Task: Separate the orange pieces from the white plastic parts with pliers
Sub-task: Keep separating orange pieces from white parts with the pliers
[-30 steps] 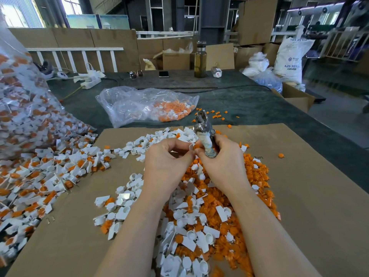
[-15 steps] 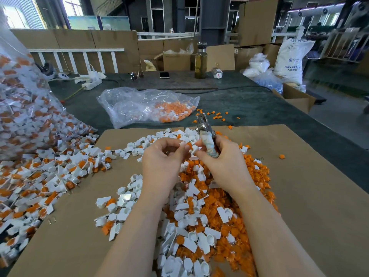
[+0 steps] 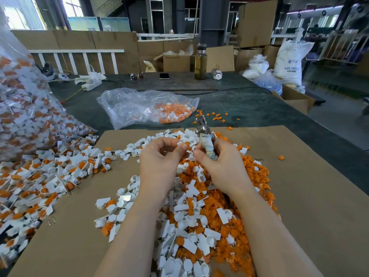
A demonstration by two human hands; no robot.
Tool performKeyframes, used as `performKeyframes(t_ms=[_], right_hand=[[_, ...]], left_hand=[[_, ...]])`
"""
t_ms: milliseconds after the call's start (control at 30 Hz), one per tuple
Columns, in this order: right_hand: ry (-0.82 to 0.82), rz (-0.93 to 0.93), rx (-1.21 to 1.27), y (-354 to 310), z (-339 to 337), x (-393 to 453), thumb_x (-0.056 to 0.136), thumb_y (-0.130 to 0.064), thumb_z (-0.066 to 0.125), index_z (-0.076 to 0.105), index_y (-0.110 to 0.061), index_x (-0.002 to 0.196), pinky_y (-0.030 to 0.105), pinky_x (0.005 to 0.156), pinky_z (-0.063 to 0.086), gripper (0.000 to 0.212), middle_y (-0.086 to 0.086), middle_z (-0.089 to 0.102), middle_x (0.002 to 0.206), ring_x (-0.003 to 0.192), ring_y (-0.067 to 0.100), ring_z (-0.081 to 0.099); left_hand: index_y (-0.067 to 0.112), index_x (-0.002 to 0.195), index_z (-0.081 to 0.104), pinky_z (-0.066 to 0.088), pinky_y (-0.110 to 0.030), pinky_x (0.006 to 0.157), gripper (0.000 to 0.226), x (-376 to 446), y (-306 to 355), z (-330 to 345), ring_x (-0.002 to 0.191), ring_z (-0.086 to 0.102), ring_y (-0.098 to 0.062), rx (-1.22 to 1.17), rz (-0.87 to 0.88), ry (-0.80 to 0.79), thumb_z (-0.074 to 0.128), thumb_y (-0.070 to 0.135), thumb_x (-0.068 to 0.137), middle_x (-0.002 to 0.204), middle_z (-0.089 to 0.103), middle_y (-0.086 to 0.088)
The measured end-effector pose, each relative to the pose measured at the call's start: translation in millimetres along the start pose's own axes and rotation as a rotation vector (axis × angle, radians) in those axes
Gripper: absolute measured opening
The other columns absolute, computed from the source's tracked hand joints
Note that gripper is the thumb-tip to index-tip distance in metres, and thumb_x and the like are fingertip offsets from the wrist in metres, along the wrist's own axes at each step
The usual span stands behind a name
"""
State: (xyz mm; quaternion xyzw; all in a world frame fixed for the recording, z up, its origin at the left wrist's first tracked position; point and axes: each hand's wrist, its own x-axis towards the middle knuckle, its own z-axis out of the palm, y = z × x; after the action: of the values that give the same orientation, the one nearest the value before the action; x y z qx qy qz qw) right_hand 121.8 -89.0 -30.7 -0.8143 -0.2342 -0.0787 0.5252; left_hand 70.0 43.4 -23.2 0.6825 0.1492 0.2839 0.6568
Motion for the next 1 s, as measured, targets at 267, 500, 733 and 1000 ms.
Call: performKeyframes(t_ms=[267, 500, 733, 1000], right_hand=[[0.067, -0.036, -0.046, -2.8, 4.1, -0.2, 0.088, -0.036, 0.067, 0.064, -0.029, 0.091, 0.010, 0.059, 0.043, 0.008, -0.018, 0.063, 0.078, 0.074, -0.002, 0.061], [0.095, -0.020, -0.043, -5.2, 4.2, -0.7, 0.090, -0.034, 0.065, 0.053, -0.038, 0.075, 0.009, 0.052, 0.042, 0.019, -0.014, 0.060, 0.067, 0.069, -0.003, 0.058], [0.085, 0.009, -0.040, -3.6, 3.4, 0.6, 0.091, -0.034, 0.064, 0.056, -0.032, 0.077, 0.016, 0.051, 0.041, 0.016, -0.008, 0.060, 0.067, 0.064, 0.005, 0.058], [0.079, 0.023, -0.031, -5.0, 2.9, 0.5, 0.091, -0.033, 0.063, 0.056, -0.030, 0.074, 0.023, 0.053, 0.046, 0.019, -0.005, 0.062, 0.067, 0.063, 0.008, 0.058]], left_hand=[[0.027, 0.076, 0.070, 0.061, -0.035, 0.071, 0.014, -2.5, -2.5, 7.0, 0.072, 0.071, -0.012, 0.192, 0.044, 0.020, 0.081, 0.021, 0.082, 0.072, 0.073, 0.010], [0.032, 0.073, 0.068, 0.060, -0.033, 0.070, 0.018, -3.2, -4.2, 9.1, 0.073, 0.071, -0.011, 0.215, 0.100, 0.018, 0.081, 0.022, 0.081, 0.073, 0.072, 0.010], [0.035, 0.073, 0.065, 0.049, -0.010, 0.060, 0.021, -3.8, -5.0, 9.7, 0.069, 0.066, 0.001, 0.255, 0.162, 0.017, 0.080, 0.022, 0.083, 0.071, 0.069, 0.018], [0.038, 0.074, 0.062, 0.046, -0.005, 0.061, 0.027, -5.1, -4.9, 10.6, 0.071, 0.064, 0.006, 0.300, 0.247, 0.028, 0.079, 0.019, 0.083, 0.069, 0.066, 0.019]])
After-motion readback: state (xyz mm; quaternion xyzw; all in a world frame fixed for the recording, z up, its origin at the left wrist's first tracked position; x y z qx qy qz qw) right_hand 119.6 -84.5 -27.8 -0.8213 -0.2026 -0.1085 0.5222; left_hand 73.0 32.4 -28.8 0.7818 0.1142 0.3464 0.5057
